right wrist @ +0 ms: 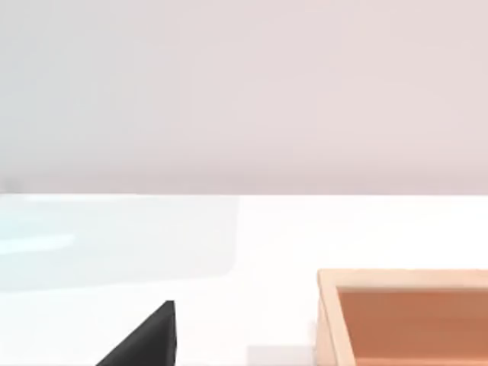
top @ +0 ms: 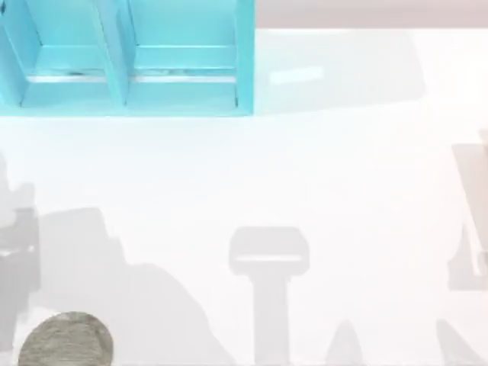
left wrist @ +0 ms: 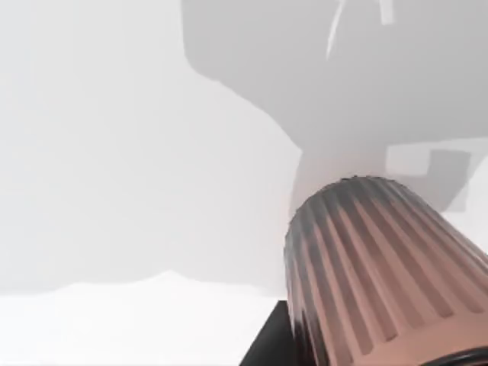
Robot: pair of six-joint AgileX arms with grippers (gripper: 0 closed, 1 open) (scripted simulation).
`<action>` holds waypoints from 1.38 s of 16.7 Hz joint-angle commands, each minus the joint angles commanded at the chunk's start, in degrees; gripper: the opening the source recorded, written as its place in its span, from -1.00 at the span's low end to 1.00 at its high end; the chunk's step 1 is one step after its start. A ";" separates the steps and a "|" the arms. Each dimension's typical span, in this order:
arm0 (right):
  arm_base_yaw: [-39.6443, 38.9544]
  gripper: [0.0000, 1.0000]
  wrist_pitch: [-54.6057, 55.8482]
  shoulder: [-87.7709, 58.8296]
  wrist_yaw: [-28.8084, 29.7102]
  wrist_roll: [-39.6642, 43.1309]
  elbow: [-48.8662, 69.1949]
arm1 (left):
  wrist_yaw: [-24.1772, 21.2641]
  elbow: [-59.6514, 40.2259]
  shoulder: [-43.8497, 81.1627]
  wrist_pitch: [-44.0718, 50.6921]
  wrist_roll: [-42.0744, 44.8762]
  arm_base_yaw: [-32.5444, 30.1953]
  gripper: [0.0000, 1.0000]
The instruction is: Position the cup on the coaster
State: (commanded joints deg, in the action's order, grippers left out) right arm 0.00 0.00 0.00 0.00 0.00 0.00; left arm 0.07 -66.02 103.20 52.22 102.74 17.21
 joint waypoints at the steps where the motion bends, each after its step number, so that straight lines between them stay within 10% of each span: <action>1: 0.00 1.00 0.00 0.00 0.00 0.00 0.00 | -0.02 0.20 -0.75 0.53 -3.37 -1.10 -1.00; 18: 0.00 1.00 0.00 0.00 0.00 0.00 0.00 | -2.01 13.25 -23.92 13.58 -101.28 -29.70 -1.00; 23: 0.00 1.00 0.00 0.00 0.00 0.00 0.00 | -1.95 15.64 -30.70 14.36 -118.15 -35.25 -1.00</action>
State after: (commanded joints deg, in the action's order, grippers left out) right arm 0.00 0.00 0.00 0.00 0.00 0.00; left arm -1.87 -50.39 72.49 66.58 -15.40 -18.04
